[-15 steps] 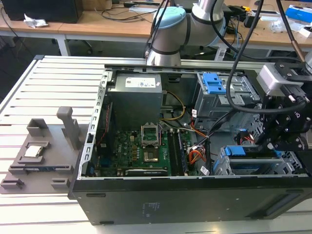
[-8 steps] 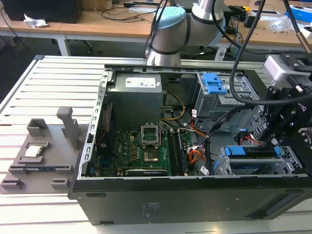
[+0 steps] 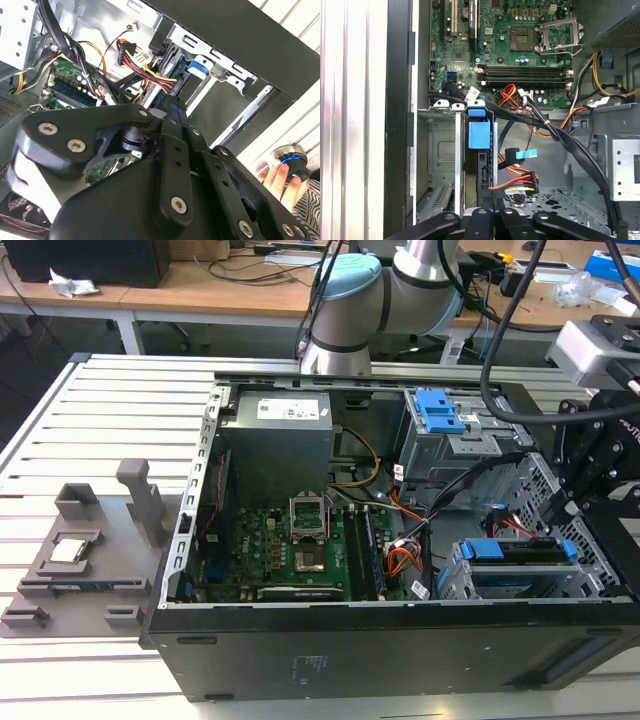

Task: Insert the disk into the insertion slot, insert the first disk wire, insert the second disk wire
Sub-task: 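Insert the first disk wire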

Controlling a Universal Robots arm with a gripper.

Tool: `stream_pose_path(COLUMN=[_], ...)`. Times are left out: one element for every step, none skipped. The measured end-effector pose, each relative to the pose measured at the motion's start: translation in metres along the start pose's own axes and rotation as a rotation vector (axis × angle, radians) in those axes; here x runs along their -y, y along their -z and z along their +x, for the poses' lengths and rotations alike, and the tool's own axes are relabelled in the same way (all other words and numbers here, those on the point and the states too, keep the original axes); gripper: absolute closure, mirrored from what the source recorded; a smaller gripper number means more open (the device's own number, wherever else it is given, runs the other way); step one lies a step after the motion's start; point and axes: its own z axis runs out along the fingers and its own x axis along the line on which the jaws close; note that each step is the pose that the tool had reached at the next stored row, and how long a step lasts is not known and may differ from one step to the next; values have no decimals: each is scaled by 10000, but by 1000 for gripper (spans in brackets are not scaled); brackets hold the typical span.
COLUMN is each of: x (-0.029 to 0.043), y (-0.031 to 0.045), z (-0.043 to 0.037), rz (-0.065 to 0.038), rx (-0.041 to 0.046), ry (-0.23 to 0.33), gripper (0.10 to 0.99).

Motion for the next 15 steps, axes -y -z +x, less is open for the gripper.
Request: stream_pose_path(x=[0,0,0,0,-1,-1,-1,-2,-2,-3,-4,-5,-6,-6,-6], y=[0,2,3,3,6,9,14,23,35,55,70,82,99,103,106], z=[0,-1,-2,-2,-2,-2,-2,-4,-5,-5,-5,-6,-5,-6,-6], rz=[0,0,0,0,0,0,0,0,0,0,0,0,0,0,0], rx=[0,-3,-3,0,-1,-2,-3,-4,-2,-2,-2,-3,-1,1,-2], ry=[0,-1,0,0,-1,-1,0,0,0,0,-1,-1,-1,0,0], gripper=[980,980,980,980,980,980,980,980,980,980,980,980,980,980,980])
